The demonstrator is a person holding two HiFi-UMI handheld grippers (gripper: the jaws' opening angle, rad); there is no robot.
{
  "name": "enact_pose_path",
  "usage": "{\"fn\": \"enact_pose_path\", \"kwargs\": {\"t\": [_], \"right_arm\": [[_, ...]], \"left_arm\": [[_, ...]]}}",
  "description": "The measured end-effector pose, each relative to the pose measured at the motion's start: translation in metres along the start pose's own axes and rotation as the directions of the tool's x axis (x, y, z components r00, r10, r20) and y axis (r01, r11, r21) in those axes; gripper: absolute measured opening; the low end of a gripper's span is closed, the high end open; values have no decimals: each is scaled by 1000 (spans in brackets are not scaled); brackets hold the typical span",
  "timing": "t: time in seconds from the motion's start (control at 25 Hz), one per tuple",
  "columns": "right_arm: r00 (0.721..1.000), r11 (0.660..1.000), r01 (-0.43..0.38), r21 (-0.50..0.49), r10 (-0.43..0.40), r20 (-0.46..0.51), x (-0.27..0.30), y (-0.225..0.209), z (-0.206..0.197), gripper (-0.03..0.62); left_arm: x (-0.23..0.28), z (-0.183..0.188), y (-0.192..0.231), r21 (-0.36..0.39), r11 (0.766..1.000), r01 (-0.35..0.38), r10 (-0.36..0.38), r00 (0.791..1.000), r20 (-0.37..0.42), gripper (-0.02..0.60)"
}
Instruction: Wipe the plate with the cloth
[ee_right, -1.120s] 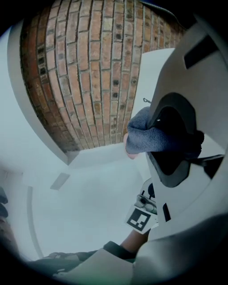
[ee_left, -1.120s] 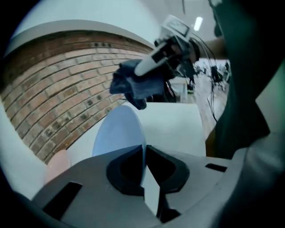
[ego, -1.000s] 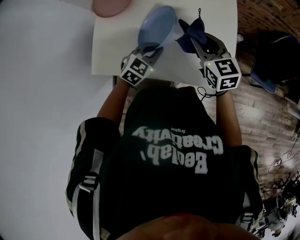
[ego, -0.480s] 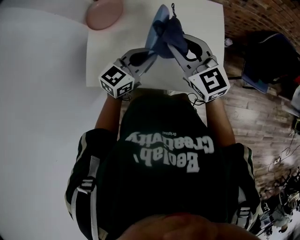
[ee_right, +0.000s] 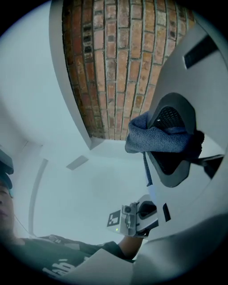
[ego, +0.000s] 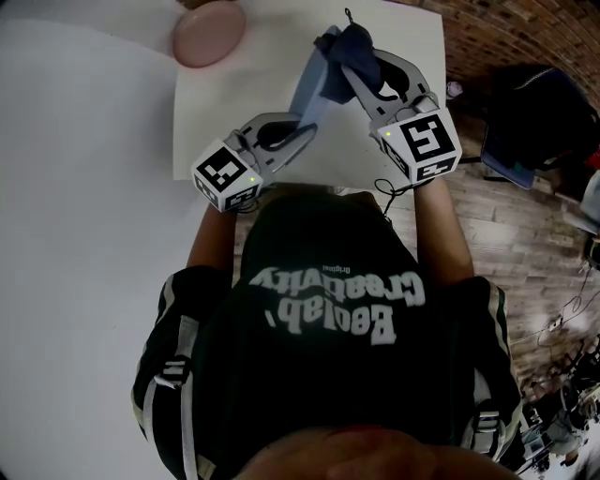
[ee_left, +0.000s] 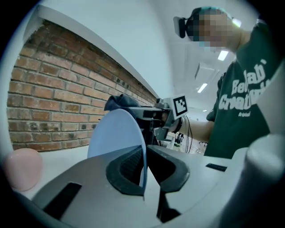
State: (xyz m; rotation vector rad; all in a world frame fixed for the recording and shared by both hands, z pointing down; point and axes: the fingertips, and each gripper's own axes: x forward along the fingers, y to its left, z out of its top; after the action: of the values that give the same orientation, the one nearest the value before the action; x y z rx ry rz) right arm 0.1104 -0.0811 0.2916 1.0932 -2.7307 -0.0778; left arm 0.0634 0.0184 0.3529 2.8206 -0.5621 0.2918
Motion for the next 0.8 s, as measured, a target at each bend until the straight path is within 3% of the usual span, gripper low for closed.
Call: {"fn": "enact_pose_path", "kwargs": {"t": [0.16, 0.36, 0.8], "right_arm": [[999, 999, 49, 11, -49, -3, -1, -23, 1, 91], [994, 993, 105, 46, -104, -21, 1, -66, -6, 91], [988, 986, 123, 115, -111, -106, 7, -69, -46, 89]], "left_arm": [[-9, 13, -17, 30, 998, 49, -50, 999, 7, 15], [-9, 50, -29, 60, 983, 172, -175, 984, 46, 21], [-35, 105, -48, 75, 957, 281, -291, 930, 223, 25]]}}
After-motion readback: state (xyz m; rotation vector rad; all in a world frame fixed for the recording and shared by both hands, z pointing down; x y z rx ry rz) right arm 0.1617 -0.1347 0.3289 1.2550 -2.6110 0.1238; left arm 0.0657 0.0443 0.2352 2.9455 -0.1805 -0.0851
